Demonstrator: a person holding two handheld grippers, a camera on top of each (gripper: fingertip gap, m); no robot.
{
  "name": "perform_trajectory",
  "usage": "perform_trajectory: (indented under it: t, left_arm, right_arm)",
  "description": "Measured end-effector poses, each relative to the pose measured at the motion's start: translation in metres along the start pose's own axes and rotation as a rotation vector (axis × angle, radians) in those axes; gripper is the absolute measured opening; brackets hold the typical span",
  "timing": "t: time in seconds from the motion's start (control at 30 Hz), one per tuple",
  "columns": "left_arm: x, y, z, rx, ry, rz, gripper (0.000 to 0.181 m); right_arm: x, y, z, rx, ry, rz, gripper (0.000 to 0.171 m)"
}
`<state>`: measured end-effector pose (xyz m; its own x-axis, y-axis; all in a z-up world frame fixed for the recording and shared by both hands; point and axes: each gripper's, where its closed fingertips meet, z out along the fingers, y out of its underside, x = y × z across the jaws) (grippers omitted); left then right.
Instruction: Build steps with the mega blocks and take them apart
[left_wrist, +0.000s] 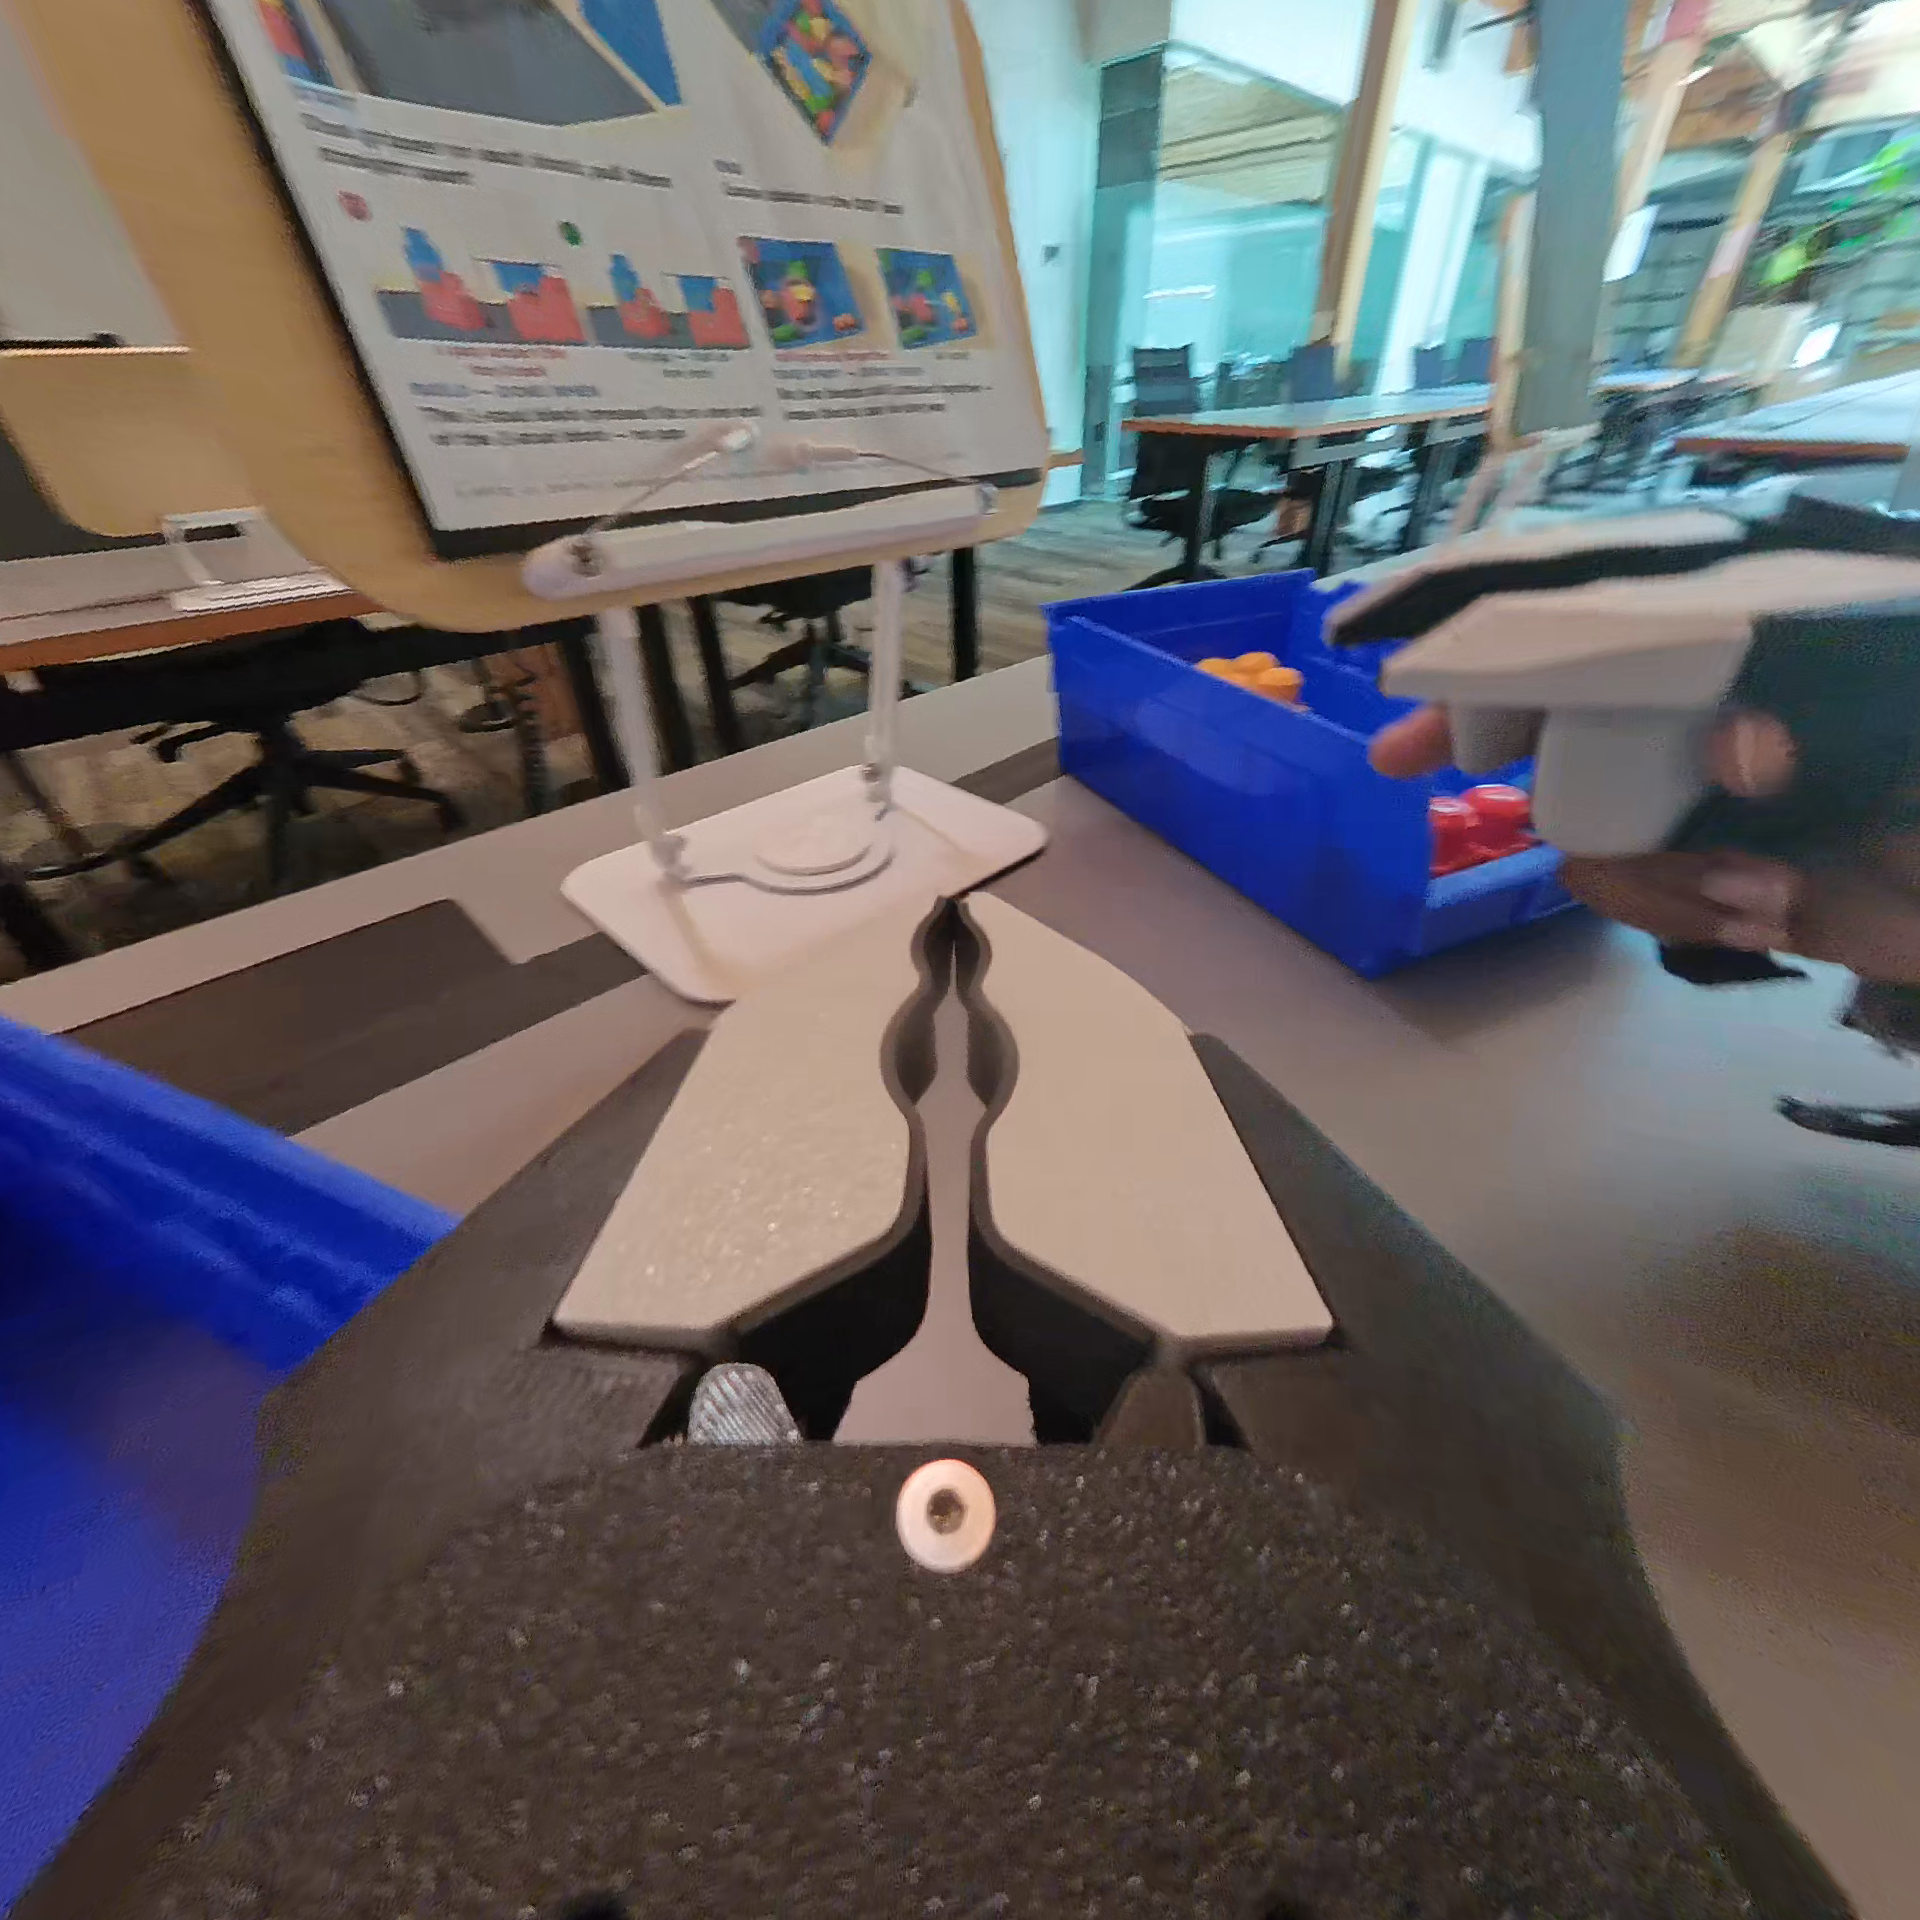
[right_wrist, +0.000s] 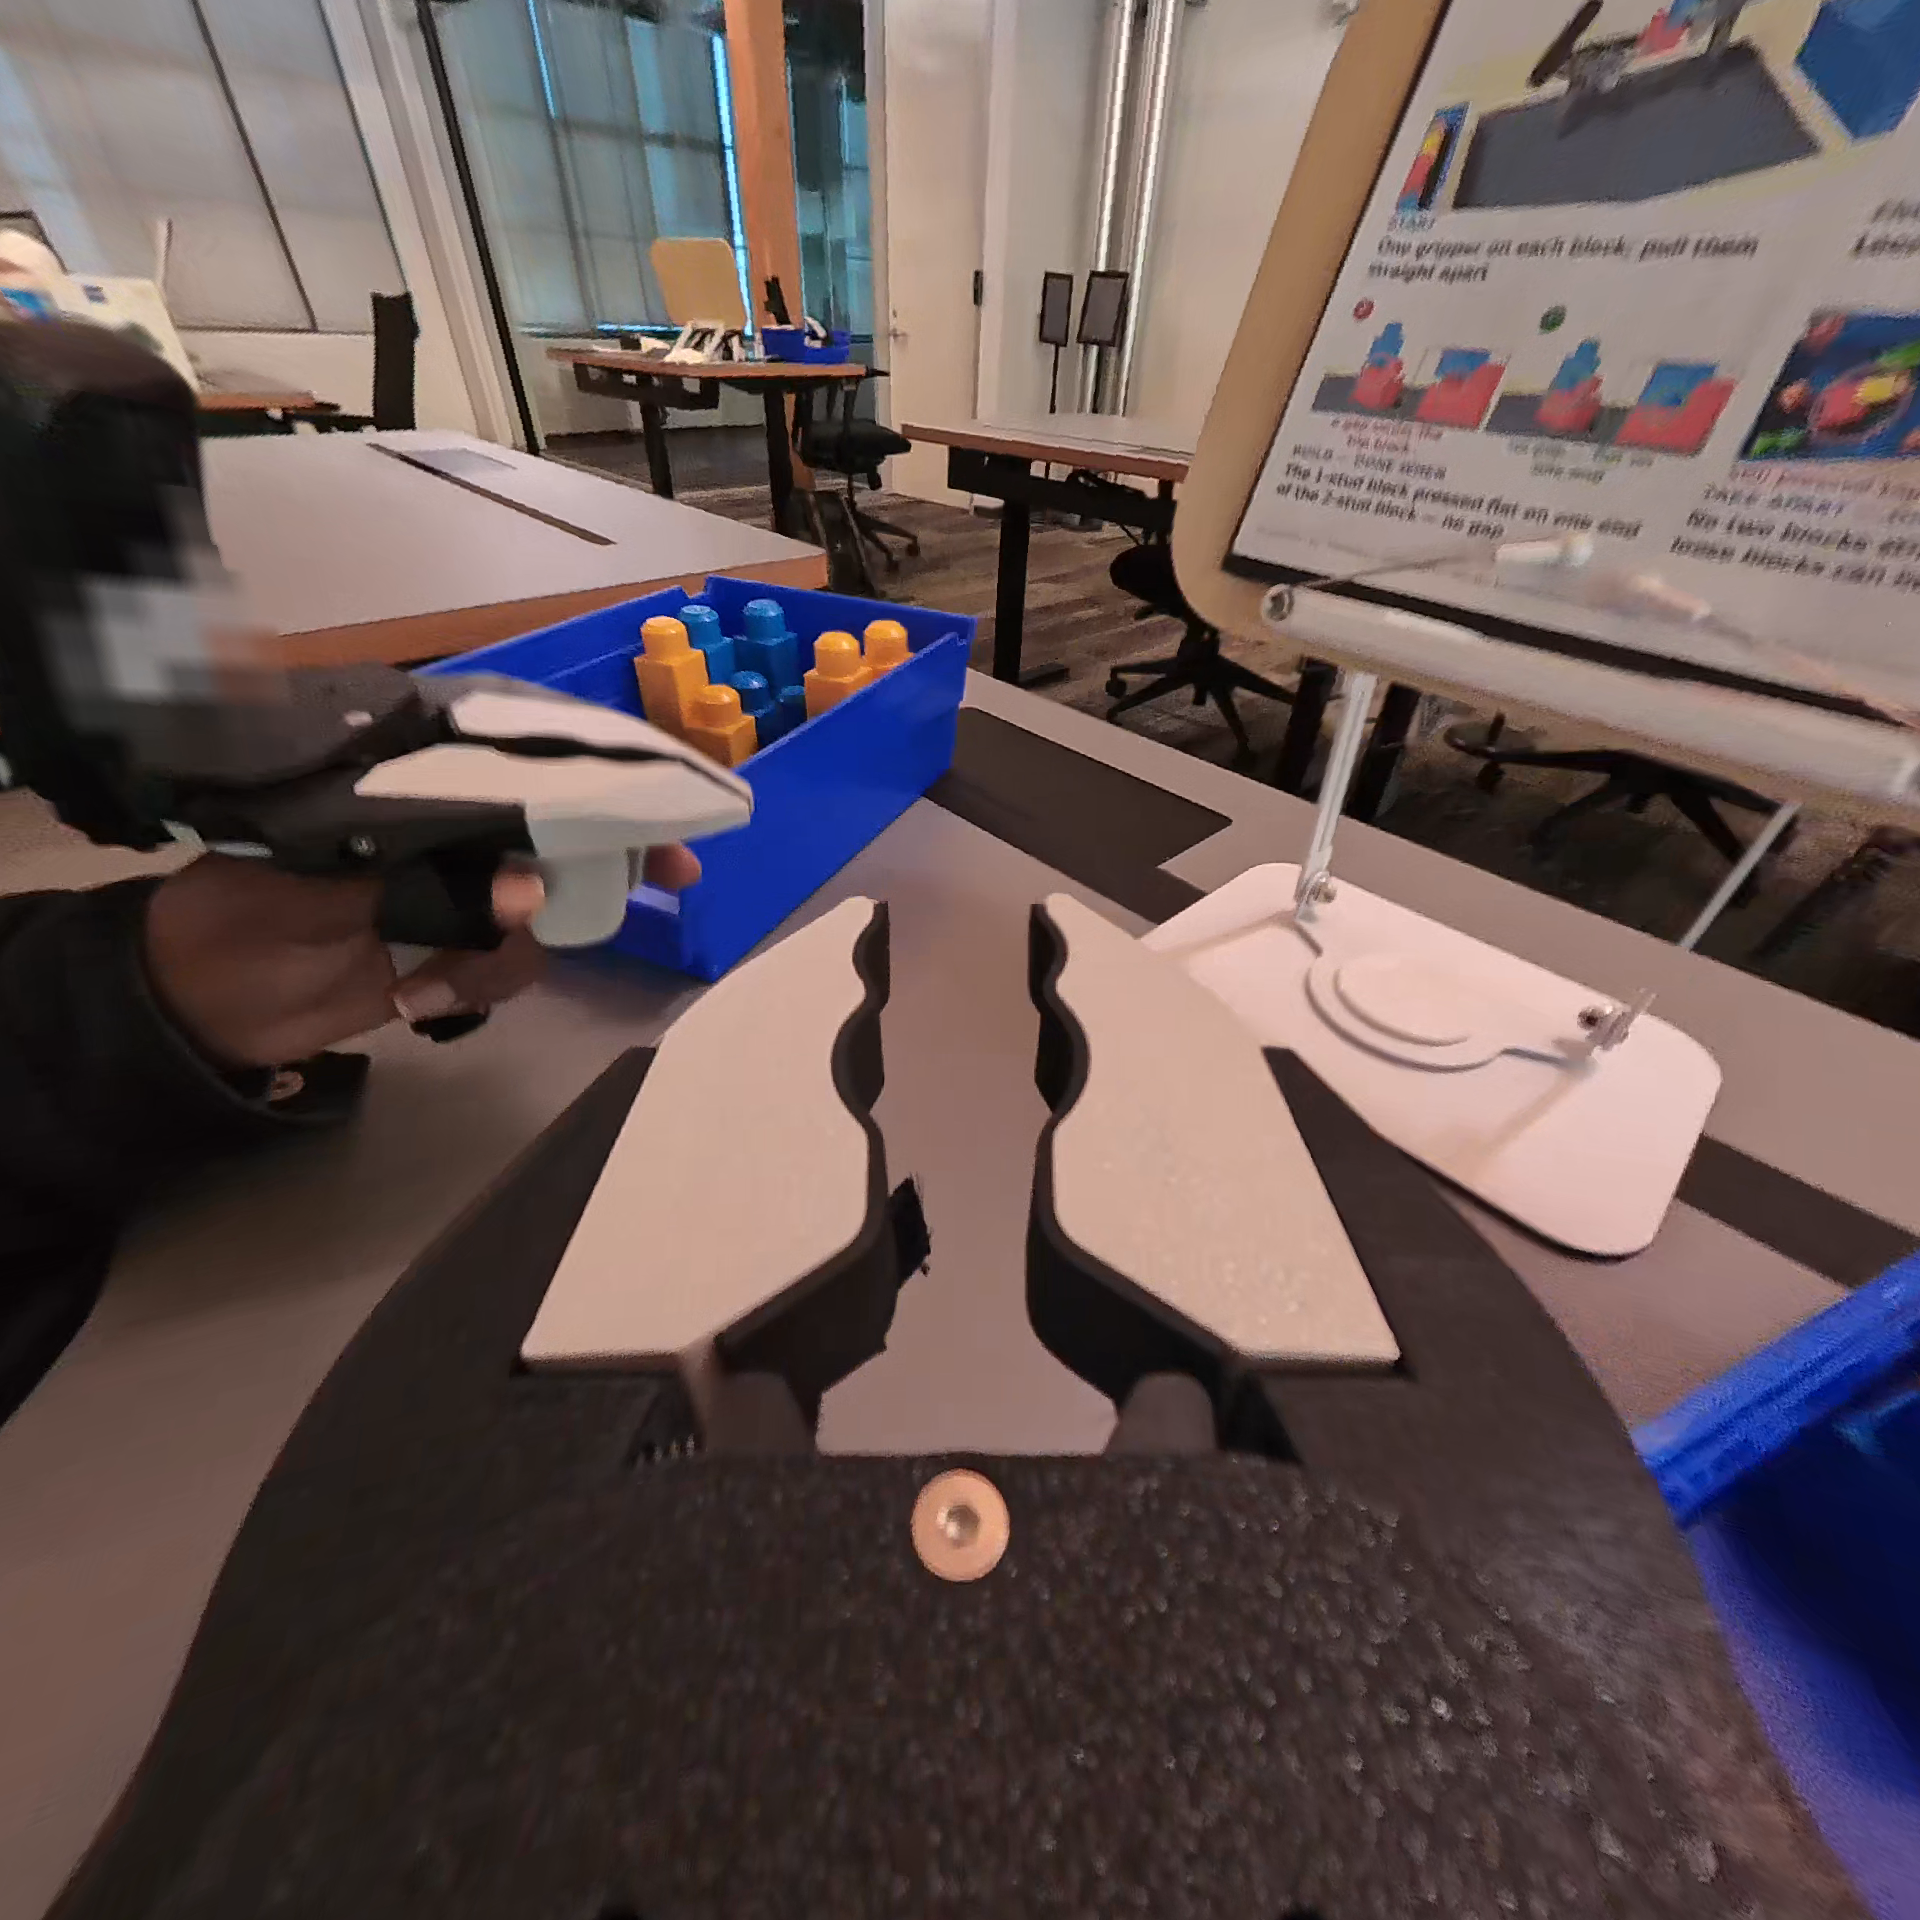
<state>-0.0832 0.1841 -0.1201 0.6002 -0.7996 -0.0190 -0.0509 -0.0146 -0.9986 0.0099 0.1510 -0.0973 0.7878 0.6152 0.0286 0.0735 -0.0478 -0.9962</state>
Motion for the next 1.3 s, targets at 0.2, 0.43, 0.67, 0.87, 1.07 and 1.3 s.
perform_trajectory:
  t: [0.2,0.43,0.67,0.87,1.07,1.3]
  left_arm:
    - [-0.077,-0.028,-0.027,-0.106,-0.306,0.042,0.002]
    - [-0.211,-0.031,-0.085,-0.472,-0.572,0.083,0.024]
    - [-0.284,0.032,-0.125,-0.967,-0.557,0.039,0.042]
    - [-0.297,0.07,-0.131,-1.206,-0.418,0.177,0.052]
    - [-0.304,0.084,-0.133,-1.375,-0.319,0.341,0.055]
    - [-0.305,0.089,-0.126,-1.44,-0.227,0.574,0.053]
  right_arm:
    - [-0.001,0.036,0.011,-0.058,-0.003,-0.005,0.021]
    - [0.002,0.036,0.01,-0.058,-0.006,-0.001,0.019]
    - [-0.006,0.044,0.014,-0.091,-0.047,-0.032,0.019]
    - [-0.015,0.053,0.016,-0.118,-0.097,-0.084,0.019]
    - [-0.016,0.057,0.018,-0.129,-0.121,-0.071,0.019]
    - [-0.016,0.061,0.02,-0.139,-0.138,-0.052,0.019]
